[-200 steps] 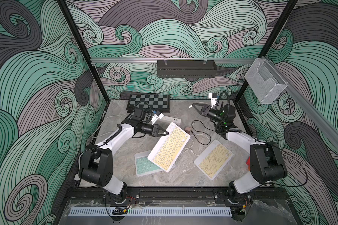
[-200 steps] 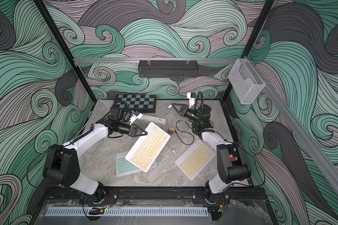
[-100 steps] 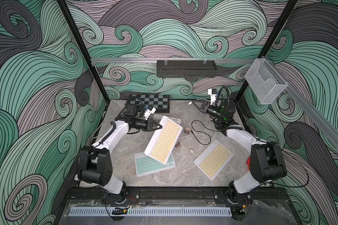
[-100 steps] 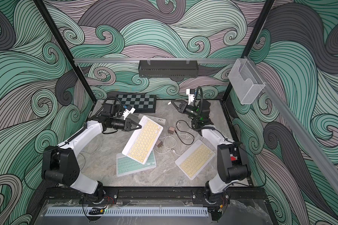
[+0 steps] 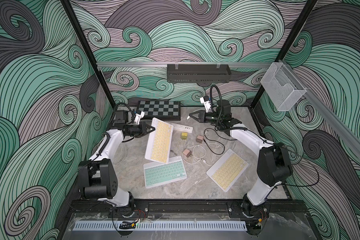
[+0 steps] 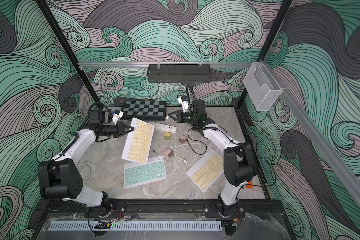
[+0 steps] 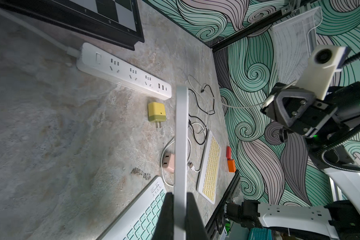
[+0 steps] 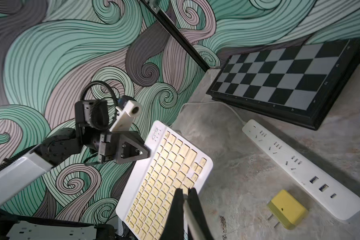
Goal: Unplug the wireless keyboard
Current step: Place the power cord at the center of the board.
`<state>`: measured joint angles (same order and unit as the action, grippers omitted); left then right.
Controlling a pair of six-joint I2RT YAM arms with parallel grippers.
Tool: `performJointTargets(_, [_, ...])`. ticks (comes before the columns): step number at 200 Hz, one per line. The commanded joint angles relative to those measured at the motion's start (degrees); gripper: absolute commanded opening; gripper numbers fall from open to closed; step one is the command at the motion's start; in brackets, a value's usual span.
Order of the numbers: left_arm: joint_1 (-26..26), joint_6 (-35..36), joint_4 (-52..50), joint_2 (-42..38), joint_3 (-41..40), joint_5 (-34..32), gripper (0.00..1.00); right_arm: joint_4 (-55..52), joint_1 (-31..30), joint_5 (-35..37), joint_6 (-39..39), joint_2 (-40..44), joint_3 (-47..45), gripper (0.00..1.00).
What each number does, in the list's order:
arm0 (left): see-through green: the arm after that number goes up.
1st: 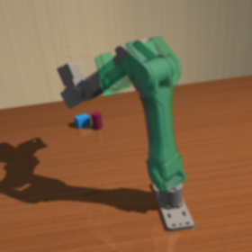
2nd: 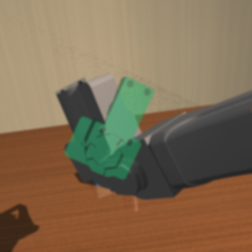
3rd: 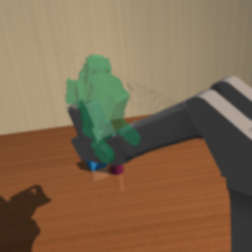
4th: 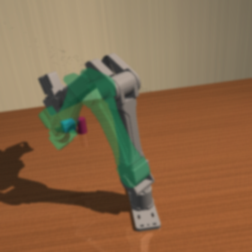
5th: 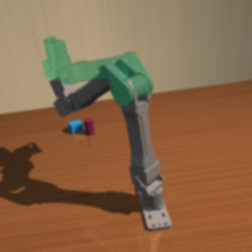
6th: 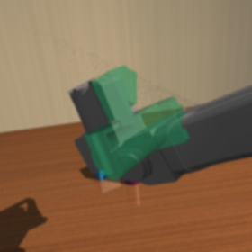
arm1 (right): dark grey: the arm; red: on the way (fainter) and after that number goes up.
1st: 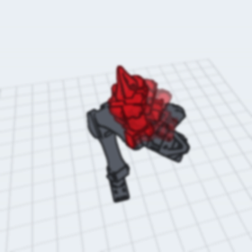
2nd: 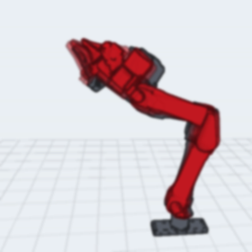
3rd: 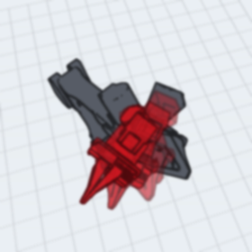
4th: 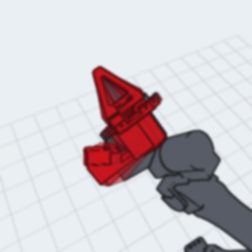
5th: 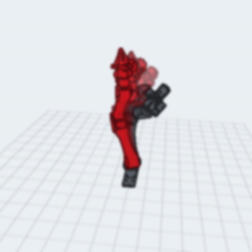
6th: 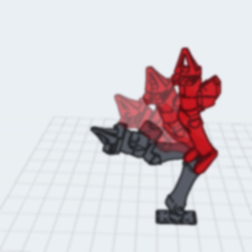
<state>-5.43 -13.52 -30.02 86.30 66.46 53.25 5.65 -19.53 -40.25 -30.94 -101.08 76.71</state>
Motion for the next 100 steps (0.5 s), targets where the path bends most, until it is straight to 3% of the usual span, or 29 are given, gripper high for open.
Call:
performJointTargets(1, [-0.95,-1.82,1.98,-0.43,-0.44,1.62,0.00,-7.34,-1.47,3.18,5.56,-2.75,1.89,0.00])
performJointTargets(100, [-2.57,-1.90,2.46,0.91,-0.98,3.84,0.00,-14.30,-4.79,10.30,10.13,-12.79,3.73,0.00])
